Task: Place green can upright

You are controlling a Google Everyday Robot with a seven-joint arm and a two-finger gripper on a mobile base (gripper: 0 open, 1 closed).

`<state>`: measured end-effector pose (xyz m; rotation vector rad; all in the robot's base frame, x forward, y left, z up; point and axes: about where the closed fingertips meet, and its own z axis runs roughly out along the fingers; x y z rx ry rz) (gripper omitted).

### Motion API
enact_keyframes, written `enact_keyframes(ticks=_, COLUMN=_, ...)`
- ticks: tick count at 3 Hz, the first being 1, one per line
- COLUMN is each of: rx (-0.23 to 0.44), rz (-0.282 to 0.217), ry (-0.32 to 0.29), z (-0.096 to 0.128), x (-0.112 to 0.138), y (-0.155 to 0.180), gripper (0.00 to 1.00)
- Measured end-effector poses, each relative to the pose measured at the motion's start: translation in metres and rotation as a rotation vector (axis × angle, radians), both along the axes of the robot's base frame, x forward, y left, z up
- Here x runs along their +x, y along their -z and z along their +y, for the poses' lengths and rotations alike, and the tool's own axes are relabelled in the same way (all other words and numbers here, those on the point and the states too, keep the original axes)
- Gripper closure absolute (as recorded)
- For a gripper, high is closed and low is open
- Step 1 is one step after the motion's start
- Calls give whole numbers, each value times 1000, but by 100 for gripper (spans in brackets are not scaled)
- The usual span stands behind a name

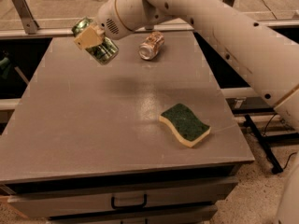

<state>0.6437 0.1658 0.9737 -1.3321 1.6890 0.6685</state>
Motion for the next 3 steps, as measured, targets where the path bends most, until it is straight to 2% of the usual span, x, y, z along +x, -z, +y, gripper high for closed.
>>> enact_keyframes(ticks=1, rx=96, rz=-79, ry=-22, z=-9, x=5, y=11, gripper=100)
enact_keyframes(ticks=2, rx=142, rz=-128, ry=-45, z=-12, x=2, y=24, gripper=100)
enact_keyframes(ticks=3, rx=193, rz=-139, ry=-57, z=-20, x=-2, y=42, gripper=100)
